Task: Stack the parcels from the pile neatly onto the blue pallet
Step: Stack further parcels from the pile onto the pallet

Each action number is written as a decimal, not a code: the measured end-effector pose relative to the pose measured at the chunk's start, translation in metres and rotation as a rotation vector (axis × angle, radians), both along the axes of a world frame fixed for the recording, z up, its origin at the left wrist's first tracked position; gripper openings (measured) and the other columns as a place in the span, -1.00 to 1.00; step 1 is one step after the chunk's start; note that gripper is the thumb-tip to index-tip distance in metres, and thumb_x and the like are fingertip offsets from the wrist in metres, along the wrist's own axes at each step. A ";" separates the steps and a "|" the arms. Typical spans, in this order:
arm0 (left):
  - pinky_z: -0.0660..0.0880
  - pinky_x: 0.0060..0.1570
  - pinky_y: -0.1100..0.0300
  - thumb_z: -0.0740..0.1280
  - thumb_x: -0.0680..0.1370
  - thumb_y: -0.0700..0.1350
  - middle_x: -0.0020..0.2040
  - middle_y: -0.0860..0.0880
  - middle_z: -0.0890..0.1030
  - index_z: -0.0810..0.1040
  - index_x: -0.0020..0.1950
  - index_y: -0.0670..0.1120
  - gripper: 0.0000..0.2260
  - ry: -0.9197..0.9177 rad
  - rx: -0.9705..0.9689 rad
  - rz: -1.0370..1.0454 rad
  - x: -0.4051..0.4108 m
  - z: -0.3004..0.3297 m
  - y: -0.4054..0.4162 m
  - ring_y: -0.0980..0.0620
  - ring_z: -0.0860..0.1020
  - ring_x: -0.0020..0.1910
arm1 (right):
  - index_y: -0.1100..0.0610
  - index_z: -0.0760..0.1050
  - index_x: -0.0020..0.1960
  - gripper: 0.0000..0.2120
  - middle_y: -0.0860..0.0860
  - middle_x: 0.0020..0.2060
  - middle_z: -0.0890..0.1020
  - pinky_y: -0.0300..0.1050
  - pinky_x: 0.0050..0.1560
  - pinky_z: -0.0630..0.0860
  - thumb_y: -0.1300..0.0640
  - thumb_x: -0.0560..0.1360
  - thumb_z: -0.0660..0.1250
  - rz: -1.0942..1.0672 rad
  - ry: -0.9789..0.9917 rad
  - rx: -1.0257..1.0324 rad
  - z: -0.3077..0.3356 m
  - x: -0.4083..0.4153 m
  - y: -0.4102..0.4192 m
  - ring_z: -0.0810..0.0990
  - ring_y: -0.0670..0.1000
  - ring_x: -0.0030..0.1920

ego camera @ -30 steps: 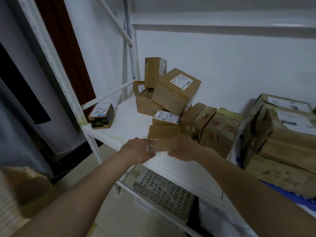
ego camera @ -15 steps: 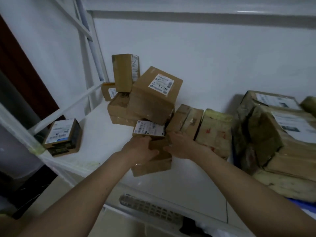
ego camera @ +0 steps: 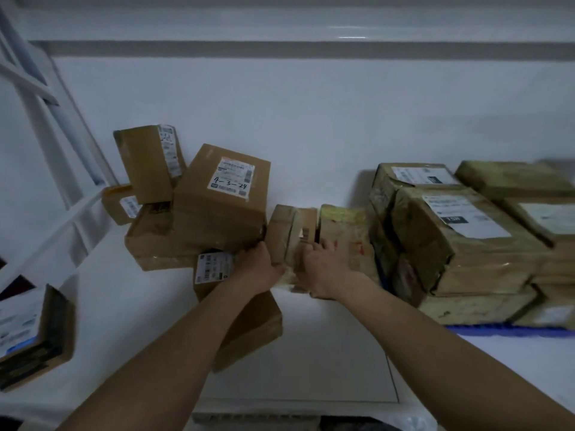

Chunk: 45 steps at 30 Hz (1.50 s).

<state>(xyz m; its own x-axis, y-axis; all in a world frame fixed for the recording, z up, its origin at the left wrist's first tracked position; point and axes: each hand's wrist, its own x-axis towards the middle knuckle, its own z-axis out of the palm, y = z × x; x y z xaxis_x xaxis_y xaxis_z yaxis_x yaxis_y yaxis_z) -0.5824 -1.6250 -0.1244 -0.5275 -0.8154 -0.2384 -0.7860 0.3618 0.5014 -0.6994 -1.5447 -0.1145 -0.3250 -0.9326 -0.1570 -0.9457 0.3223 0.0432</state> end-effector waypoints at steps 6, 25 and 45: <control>0.44 0.16 -0.03 0.35 0.48 -0.03 0.04 -0.10 0.57 0.53 0.06 -0.10 -0.78 -0.020 -0.025 0.025 -0.007 -0.004 -0.007 -0.12 0.49 0.09 | 0.28 0.25 0.35 -0.55 0.18 0.23 0.47 -0.01 0.25 0.26 0.11 0.53 0.23 -0.054 -0.077 -0.057 -0.005 0.002 -0.013 0.31 0.22 0.28; 0.55 -0.07 0.02 0.35 0.41 -0.20 0.17 -0.18 0.46 0.39 0.26 -0.18 -0.57 0.435 0.453 0.360 -0.016 0.020 0.009 -0.14 0.52 0.03 | 0.24 0.40 0.32 -0.58 0.13 0.15 0.56 -0.19 0.02 0.47 0.34 0.47 0.32 -0.473 -0.868 -0.417 0.012 -0.007 0.007 0.53 0.08 0.13; 0.49 0.18 -0.10 0.43 0.43 -0.25 0.24 -0.10 0.53 0.30 0.47 -0.03 -0.36 0.858 0.496 0.216 -0.006 0.078 0.036 -0.14 0.52 0.18 | 0.18 0.39 0.36 -0.53 0.07 0.19 0.55 -0.23 0.12 0.45 0.37 0.47 0.30 -0.301 -0.866 -0.796 0.093 0.011 0.036 0.52 0.03 0.19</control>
<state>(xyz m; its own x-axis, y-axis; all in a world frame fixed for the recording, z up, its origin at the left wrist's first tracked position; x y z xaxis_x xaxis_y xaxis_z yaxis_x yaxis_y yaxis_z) -0.5888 -1.5888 -0.0468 -0.5330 -0.8255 -0.1858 -0.1137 -0.1478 0.9825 -0.6883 -1.5091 -0.0217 -0.6165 -0.7723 0.1531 -0.4460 0.1824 -0.8763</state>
